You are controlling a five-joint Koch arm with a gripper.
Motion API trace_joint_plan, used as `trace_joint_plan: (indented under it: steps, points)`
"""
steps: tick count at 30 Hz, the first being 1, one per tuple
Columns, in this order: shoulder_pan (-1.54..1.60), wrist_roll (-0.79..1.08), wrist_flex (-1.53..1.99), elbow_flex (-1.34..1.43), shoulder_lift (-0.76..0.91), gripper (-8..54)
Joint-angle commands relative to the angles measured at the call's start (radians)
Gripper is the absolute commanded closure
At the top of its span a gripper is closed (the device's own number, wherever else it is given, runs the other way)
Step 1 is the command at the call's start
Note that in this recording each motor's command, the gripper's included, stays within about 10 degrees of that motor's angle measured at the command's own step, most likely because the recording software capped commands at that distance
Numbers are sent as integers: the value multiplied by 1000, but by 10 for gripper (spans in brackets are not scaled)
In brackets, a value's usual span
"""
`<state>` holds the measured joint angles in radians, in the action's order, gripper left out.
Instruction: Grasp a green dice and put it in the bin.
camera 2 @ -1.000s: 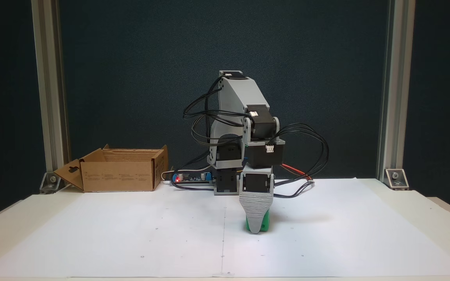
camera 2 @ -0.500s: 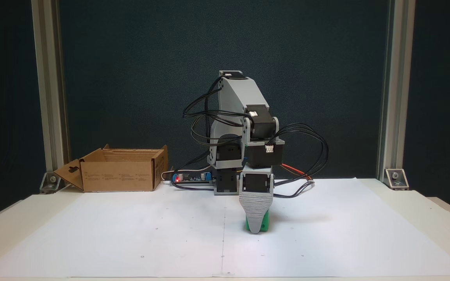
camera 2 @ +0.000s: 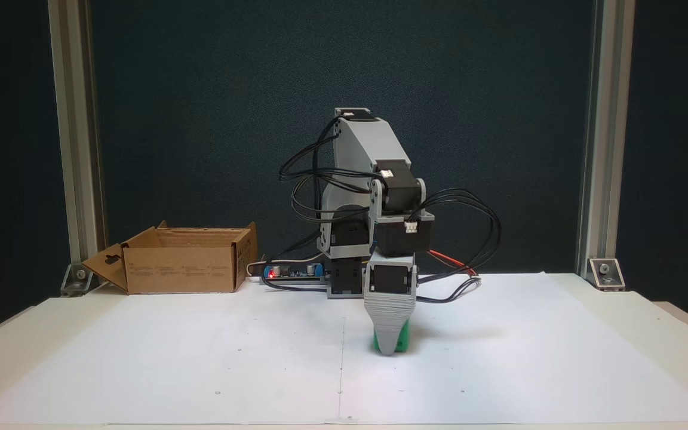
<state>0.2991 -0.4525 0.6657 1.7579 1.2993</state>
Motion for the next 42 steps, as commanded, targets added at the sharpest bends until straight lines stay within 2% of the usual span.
trace_joint_plan:
  steps: [1, 6, 14, 17, 19, 29, 38, 42]
  points:
    - [-12, -60, 54, -29, 92, 340]
    - [-17, -61, 290, -196, 190, 340]
    - [-14, -95, 710, -635, 276, 340]
    - [-63, -95, 715, -706, 301, 340]
    - [-152, -84, 706, -718, 301, 340]
    - [-782, 259, 485, -718, 408, 340]
    - [-1423, 534, 488, -785, 390, 340]
    - [-1661, 644, 483, -785, 328, 340]
